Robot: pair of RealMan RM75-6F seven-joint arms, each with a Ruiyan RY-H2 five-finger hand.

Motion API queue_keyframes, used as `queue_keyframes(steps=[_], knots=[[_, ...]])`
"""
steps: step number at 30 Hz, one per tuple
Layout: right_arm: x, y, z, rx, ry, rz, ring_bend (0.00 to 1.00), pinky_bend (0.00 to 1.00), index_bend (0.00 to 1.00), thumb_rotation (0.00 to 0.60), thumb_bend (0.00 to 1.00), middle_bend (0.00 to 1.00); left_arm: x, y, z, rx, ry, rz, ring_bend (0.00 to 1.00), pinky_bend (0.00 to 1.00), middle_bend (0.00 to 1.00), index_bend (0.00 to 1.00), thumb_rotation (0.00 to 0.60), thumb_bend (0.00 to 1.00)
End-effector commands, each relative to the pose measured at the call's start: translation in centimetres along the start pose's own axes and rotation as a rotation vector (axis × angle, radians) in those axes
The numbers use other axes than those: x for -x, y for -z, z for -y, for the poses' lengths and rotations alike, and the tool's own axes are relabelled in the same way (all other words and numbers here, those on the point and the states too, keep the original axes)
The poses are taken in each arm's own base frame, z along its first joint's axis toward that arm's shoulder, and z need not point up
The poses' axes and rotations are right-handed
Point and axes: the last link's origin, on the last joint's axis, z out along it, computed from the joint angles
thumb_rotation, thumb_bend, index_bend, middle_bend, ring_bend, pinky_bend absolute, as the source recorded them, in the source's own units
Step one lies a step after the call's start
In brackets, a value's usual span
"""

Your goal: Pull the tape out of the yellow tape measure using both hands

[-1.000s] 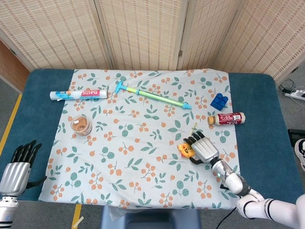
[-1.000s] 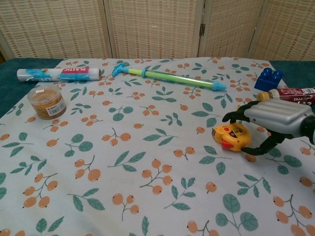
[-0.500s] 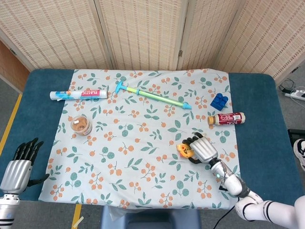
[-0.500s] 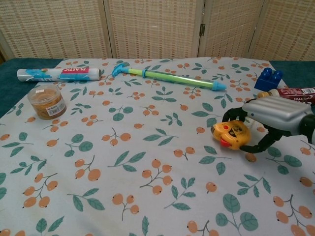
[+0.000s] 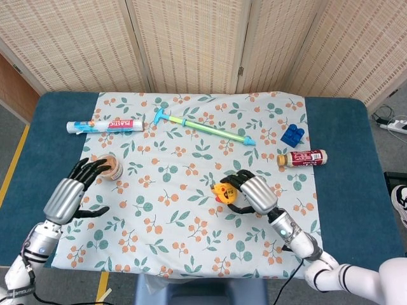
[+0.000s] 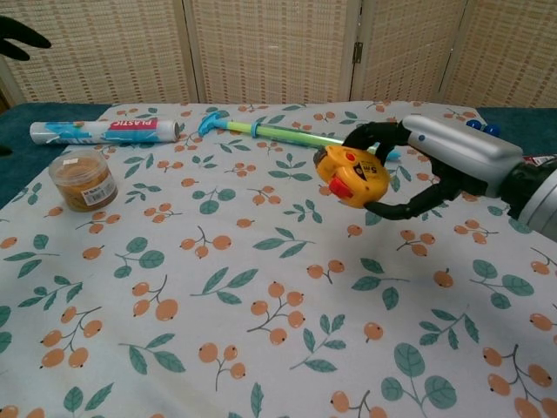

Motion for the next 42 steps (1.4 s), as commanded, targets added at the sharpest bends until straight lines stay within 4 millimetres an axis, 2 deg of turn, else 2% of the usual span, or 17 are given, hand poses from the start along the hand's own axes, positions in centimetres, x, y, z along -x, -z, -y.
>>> queue_keyframes(steps=[1,7,16,23,29,42], knots=[[0.2,-1.8,1.3,-0.059,-0.051,-0.084,0.39,0.24,0.59,0.6,0.4,0.54,-0.3,-2.8,-2.4,0.082,0.033,0.03,0.16,0.03,0.14,0.2,0.6,0.2],[0.8,-4.2,2.8,-0.119,-0.124,-0.182,0.39,0.24,0.59,0.6,0.4,0.54,0.0,-5.8,-5.4,0.155,0.116,0.097,0.16,0.02,0.14,0.23,0.6,0.21],[1.9,-6.5,4.0,-0.178,-0.208,-0.281,0.39,0.24,0.6,0.6,0.4,0.53,0.7,-8.1,-8.4,0.207,0.184,0.162,0.14,0.02,0.14,0.23,0.6,0.24],[2.7,-7.2,3.5,-0.18,-0.24,-0.324,0.4,0.24,0.6,0.6,0.4,0.53,1.8,-9.3,-9.1,0.197,0.168,0.19,0.1,0.01,0.13,0.22,0.6,0.26],[3.1,-7.2,3.1,-0.181,-0.232,-0.34,0.4,0.22,0.6,0.6,0.4,0.53,2.4,-10.2,-9.5,0.185,0.164,0.2,0.0,0.0,0.04,0.23,0.6,0.26],[3.3,-6.8,2.8,-0.21,-0.151,-0.338,0.4,0.19,0.6,0.6,0.4,0.53,2.7,-11.3,-10.2,0.171,0.134,0.219,0.0,0.0,0.02,0.25,0.6,0.25]])
